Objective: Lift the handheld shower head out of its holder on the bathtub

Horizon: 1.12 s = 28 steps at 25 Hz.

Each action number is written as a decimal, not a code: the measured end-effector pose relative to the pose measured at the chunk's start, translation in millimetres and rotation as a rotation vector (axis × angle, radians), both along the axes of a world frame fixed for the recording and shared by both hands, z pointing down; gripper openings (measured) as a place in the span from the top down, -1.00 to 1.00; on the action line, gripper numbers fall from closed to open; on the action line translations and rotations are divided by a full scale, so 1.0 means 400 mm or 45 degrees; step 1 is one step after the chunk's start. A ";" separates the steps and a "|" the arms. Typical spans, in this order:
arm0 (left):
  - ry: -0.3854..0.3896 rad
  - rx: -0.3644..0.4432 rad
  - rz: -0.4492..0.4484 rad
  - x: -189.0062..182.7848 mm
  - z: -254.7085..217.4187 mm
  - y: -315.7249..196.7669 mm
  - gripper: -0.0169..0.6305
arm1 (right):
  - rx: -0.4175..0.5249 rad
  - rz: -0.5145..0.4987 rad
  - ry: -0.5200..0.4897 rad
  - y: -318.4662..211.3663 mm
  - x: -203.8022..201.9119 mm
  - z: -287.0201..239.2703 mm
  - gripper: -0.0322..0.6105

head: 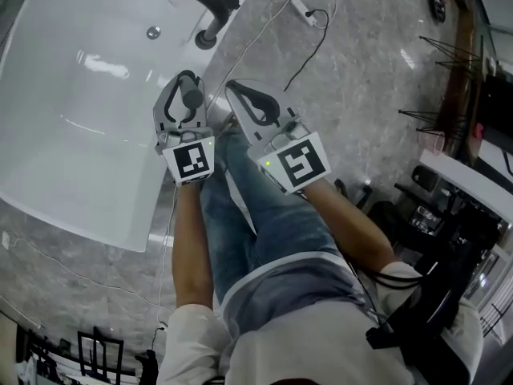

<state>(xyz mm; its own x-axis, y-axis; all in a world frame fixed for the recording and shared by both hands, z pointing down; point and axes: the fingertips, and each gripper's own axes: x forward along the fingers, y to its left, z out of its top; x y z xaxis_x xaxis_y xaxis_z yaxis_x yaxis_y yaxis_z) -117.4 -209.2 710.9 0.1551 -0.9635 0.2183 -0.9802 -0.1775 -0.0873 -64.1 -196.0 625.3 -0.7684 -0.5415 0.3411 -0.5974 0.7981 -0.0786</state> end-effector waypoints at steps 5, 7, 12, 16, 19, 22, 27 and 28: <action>0.041 0.043 0.000 -0.020 -0.162 0.044 0.49 | 0.052 0.046 -0.004 0.027 -0.021 -0.080 0.84; 0.057 0.059 -0.017 -0.033 -0.237 0.071 0.49 | 0.077 0.049 -0.017 0.054 -0.032 -0.135 0.84; 0.114 0.107 -0.070 -0.056 -0.470 0.161 0.49 | 0.139 0.029 -0.063 0.141 -0.053 -0.322 0.84; 0.178 0.140 -0.082 -0.061 -0.680 0.221 0.49 | 0.105 0.038 -0.058 0.194 -0.043 -0.494 0.84; 0.164 0.176 -0.047 -0.049 -0.843 0.280 0.49 | 0.111 0.001 -0.076 0.247 -0.033 -0.628 0.84; 0.140 0.179 -0.017 -0.009 -0.970 0.369 0.49 | 0.111 -0.022 -0.072 0.330 0.005 -0.731 0.84; 0.156 0.258 0.027 0.000 -1.201 0.438 0.49 | 0.161 0.008 -0.133 0.396 0.034 -0.876 0.84; 0.170 0.259 0.024 0.004 -1.242 0.462 0.49 | 0.161 0.010 -0.134 0.417 0.046 -0.897 0.84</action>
